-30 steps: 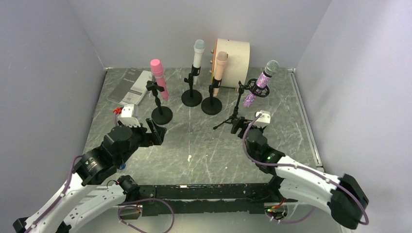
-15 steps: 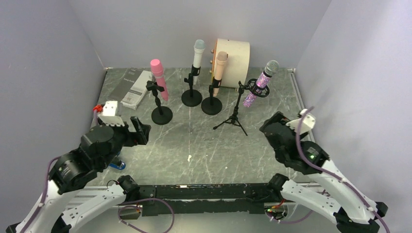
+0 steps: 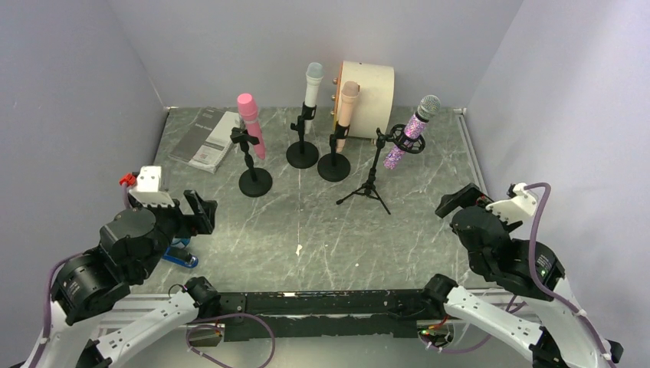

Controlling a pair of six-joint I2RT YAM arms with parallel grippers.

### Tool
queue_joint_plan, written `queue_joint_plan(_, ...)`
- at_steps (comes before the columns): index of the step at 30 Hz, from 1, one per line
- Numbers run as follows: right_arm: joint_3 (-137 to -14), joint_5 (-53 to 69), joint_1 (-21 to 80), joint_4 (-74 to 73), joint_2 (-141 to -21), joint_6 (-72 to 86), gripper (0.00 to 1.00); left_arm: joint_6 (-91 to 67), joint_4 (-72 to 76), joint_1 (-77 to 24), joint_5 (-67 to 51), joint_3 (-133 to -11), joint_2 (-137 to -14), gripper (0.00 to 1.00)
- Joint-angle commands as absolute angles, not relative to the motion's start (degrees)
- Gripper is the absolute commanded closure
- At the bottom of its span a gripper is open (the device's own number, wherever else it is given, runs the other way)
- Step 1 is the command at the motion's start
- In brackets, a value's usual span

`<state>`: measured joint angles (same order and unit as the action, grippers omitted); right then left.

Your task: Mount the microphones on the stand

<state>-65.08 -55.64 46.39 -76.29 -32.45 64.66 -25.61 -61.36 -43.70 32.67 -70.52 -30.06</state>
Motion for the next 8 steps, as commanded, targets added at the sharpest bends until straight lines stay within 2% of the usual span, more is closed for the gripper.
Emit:
queue_joint_plan(1, -66.28, -55.53, 46.56, -76.56, -32.58, 62.25, 0.01, -25.03, -62.27, -43.77, 34.22, -71.68, -29.15, 0.06)
queue_joint_plan(8, -67.07, -57.20, 46.58, -79.56, -35.04, 64.73, 0.01, -25.03, -61.44, -43.77, 33.75, -71.07, -28.48, 0.06)
